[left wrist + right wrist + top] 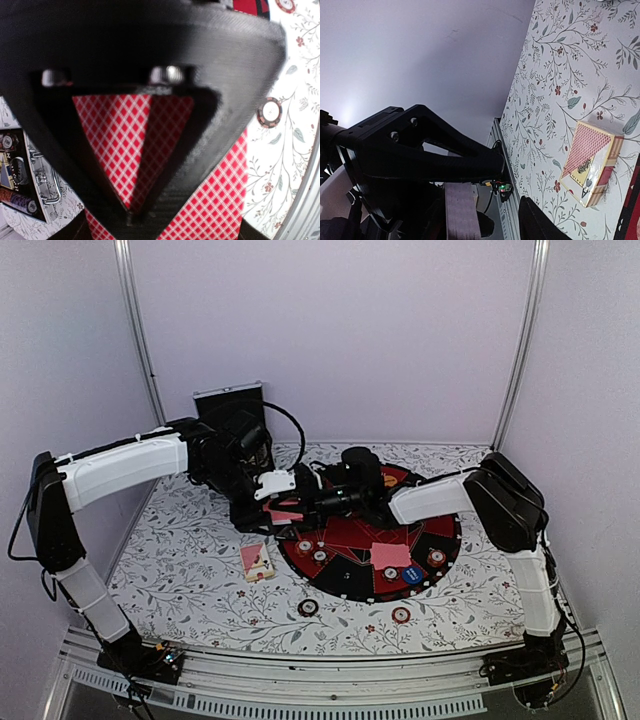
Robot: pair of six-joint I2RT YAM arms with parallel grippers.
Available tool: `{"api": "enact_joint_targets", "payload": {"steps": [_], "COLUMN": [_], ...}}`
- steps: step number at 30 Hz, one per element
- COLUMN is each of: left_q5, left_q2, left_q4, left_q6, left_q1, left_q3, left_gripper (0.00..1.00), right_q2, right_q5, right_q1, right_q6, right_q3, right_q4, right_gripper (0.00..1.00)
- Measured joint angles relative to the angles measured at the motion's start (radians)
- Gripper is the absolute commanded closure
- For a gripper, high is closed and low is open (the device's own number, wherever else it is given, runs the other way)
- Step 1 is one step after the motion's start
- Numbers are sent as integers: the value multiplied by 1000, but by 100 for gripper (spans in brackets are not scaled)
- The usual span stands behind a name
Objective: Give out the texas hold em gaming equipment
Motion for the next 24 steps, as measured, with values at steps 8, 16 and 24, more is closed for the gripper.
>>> {"api": "enact_joint_targets", "payload": {"steps": [8,16,24], "left_q5": [-2,-11,-23], "left_q2": [0,0,0], "left_q4": [-2,-3,-13], "left_q6": [0,0,0], "left_q1": [0,0,0], "left_q3": [0,0,0], "left_gripper": [100,100,100], "right_q2": [-50,-102,-129], "right_q5": [14,33,54], "right_q1": [-13,-36,-67], "right_q6": [-52,-112,-132], "right_q3": [-36,-65,-90], "right_q4": [-50,-120,-187], "right_gripper": [60,68,83]}}
